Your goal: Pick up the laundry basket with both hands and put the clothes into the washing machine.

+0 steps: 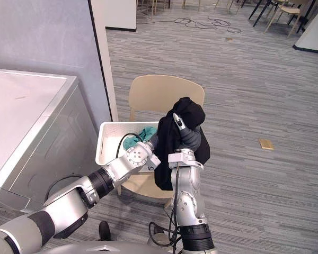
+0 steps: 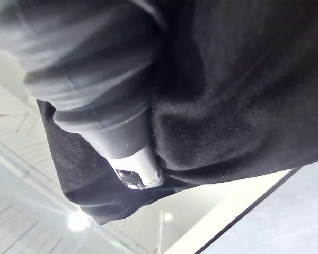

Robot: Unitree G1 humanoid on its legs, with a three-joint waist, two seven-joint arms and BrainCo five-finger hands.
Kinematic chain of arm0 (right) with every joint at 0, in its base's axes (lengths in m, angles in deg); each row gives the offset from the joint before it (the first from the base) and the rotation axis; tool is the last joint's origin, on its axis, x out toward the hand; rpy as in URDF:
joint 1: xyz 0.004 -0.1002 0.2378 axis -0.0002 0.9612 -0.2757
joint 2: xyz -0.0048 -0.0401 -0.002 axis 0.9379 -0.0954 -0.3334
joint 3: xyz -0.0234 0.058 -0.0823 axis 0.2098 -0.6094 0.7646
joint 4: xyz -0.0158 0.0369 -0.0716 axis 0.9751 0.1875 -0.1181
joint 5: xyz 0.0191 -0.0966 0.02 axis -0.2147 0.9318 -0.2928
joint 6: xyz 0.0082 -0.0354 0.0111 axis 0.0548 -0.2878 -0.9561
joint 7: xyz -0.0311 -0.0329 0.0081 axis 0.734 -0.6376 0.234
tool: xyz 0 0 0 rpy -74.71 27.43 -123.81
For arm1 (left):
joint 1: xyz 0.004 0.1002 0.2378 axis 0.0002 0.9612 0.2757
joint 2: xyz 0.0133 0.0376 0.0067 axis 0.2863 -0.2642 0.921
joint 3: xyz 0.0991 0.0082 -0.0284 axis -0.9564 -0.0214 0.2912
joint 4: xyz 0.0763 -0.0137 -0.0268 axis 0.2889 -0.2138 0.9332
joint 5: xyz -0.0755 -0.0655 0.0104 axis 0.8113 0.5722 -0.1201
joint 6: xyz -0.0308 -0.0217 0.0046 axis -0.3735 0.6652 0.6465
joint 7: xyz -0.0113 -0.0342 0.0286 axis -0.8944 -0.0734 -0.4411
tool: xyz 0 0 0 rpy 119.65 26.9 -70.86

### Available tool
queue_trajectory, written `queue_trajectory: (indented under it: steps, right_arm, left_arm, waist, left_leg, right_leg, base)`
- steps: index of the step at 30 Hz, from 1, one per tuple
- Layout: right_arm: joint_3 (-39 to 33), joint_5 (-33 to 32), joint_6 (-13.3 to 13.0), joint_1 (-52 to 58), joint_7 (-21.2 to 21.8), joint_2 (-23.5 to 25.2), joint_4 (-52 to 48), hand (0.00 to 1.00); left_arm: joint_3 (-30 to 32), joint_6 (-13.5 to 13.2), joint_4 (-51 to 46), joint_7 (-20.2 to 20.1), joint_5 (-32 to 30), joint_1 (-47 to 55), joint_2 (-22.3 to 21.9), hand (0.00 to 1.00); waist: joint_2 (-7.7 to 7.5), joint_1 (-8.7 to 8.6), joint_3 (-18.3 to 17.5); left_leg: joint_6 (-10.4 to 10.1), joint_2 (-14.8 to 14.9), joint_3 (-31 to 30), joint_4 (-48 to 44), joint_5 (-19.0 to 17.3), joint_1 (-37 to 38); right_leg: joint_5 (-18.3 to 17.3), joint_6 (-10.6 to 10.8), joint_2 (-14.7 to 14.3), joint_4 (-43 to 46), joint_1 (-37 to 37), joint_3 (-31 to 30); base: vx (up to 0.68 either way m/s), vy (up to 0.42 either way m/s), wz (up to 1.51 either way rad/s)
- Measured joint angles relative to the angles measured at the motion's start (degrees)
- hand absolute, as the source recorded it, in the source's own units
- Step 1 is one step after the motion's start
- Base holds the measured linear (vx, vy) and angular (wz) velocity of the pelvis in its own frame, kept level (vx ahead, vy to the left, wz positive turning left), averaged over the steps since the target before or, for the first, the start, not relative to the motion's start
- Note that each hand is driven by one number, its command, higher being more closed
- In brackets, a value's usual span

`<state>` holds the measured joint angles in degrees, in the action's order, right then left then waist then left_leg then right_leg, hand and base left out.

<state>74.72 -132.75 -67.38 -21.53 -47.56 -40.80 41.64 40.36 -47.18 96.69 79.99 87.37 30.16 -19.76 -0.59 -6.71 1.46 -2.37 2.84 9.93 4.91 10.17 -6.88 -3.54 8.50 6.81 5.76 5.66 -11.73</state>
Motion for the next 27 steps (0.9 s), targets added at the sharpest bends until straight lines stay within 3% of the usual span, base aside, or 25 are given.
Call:
queue_trajectory:
  steps: [6,10,15,18,23,27]
  right_arm:
    - [-2.82,-0.01,0.07,0.12,0.01,0.04,-2.91,0.00]
    - [-6.59,0.12,0.08,3.25,0.06,0.14,-8.05,0.00]
    - [-11.35,0.47,0.47,10.71,0.07,1.30,-10.88,0.00]
    - [-14.22,2.33,1.31,12.54,0.26,1.64,-10.97,0.00]
    - [-26.75,2.32,-0.08,15.85,0.80,3.80,-11.15,0.00]
    - [-29.21,2.31,0.09,18.89,1.79,5.11,-11.14,0.00]
  left_arm:
    - [0.65,-0.05,0.00,-0.22,3.56,0.33,-0.08,1.00]
    - [4.83,-0.22,-0.04,-0.15,7.03,0.69,-0.07,1.00]
    - [20.27,-0.33,-1.82,0.33,11.18,1.59,2.75,1.00]
    - [26.18,-1.22,-9.91,1.48,13.21,4.90,6.19,1.00]
    - [41.28,-3.65,-26.07,4.43,16.18,15.26,12.94,1.00]
    - [46.24,-5.79,-35.22,4.92,17.91,21.67,13.99,1.00]
  waist:
    - [-0.15,-0.18,0.09]
    - [-0.61,-0.41,0.08]
    - [-0.69,-0.53,0.02]
    - [-0.66,-1.12,0.01]
    - [-0.35,-1.29,-0.18]
    - [-0.24,-1.08,-0.26]
  left_leg:
    - [-0.04,0.00,0.09,0.00,-0.06,0.01]
    - [-0.07,-0.03,0.88,0.01,-0.19,0.09]
    - [0.20,-0.02,3.10,0.05,-0.63,1.25]
    - [-0.16,0.25,4.25,0.05,-1.09,1.49]
    - [-0.73,0.82,4.87,0.04,-1.57,1.94]
    - [-0.57,0.75,4.89,0.02,-1.49,1.96]
  right_leg:
    - [-0.09,-0.16,0.00,-0.05,0.04,-0.10]
    - [-0.17,-0.29,-0.09,-0.05,0.20,-0.48]
    - [-0.09,-0.22,-0.37,0.02,0.45,-2.96]
    - [0.01,-0.40,-0.74,0.03,0.70,-3.81]
    - [-0.03,-0.83,-1.37,0.01,0.93,-4.78]
    - [0.03,-0.75,-1.35,-0.01,0.93,-4.80]
  base:
    - [0.00,0.000,0.00]
    - [0.00,0.000,-0.04]
    - [0.01,-0.029,-0.25]
    - [0.01,-0.037,-0.18]
    - [0.03,-0.049,-0.11]
    - [0.04,-0.031,-0.01]
